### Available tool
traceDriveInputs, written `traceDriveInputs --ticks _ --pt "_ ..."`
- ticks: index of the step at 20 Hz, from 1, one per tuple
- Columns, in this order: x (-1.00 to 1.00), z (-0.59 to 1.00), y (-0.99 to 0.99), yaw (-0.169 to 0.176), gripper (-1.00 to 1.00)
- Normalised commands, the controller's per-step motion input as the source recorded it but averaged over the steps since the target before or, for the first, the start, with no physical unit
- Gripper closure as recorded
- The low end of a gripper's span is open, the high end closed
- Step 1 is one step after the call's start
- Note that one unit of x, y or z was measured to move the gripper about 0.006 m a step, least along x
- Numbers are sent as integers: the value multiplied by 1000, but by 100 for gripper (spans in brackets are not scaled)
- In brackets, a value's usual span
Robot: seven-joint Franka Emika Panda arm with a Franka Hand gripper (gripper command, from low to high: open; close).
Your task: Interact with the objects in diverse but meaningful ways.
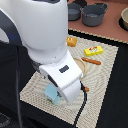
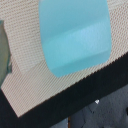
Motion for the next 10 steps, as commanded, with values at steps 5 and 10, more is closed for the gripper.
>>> traceDriveInputs --ticks 5,10 --pt "131 -175 -159 0 -100" --pt "59 -198 -176 0 -100"
